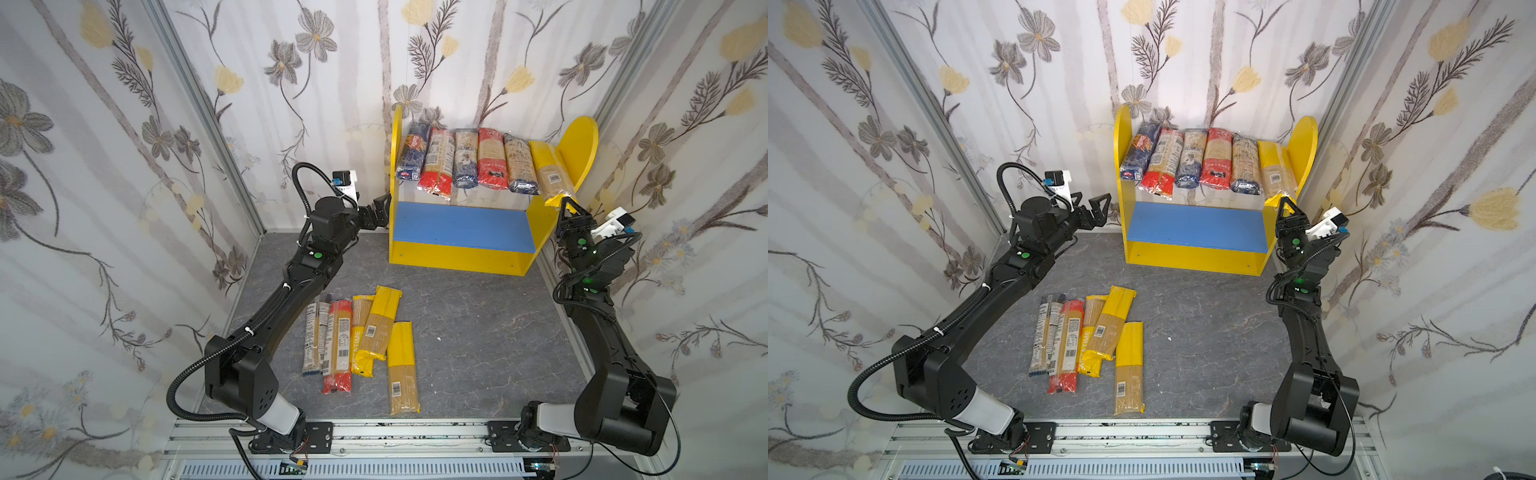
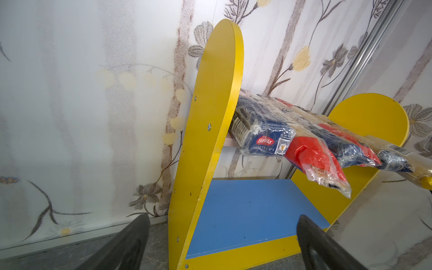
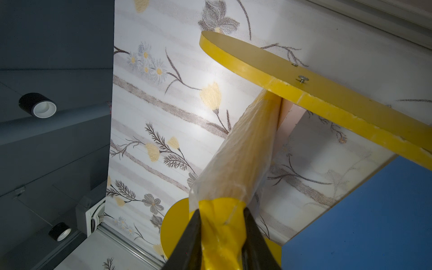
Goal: Place and organize the pasta boxes and bags onto the shelf
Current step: 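Lower the left gripper to the bags on the table while the right gripper moves inward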
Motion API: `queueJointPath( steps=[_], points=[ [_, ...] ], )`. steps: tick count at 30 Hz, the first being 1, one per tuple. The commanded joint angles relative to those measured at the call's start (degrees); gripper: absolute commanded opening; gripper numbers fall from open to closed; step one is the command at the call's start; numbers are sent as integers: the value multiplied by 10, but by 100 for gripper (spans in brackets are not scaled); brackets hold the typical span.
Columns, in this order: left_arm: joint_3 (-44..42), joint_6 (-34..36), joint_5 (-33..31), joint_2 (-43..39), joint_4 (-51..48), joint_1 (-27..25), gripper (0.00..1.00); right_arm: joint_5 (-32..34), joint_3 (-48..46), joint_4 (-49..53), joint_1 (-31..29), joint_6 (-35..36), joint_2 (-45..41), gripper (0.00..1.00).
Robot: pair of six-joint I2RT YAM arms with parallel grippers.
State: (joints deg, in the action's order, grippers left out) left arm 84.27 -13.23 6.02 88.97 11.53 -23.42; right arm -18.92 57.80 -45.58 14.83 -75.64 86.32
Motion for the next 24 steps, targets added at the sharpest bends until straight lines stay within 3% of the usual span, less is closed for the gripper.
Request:
queueJointPath(
  steps=[1,6,12,15,19,24],
  points=[
    [10,12,-7,0,2,1,100,11,11,-45,-2,-11,14,28],
    [15,13,-9,3,-2,0,100,25,17,-52,-11,6,25,31],
    [21,11,-7,7,-6,0,100,11,39,-43,-17,24,39,49],
    [26,10,-4,8,-9,0,100,-2,55,-34,-19,26,43,76],
    [20,8,-4,3,-10,0,100,9,51,0,-29,41,29,98],
    [0,7,-8,-11,-9,0,100,14,13,20,-36,42,2,100]
  ],
)
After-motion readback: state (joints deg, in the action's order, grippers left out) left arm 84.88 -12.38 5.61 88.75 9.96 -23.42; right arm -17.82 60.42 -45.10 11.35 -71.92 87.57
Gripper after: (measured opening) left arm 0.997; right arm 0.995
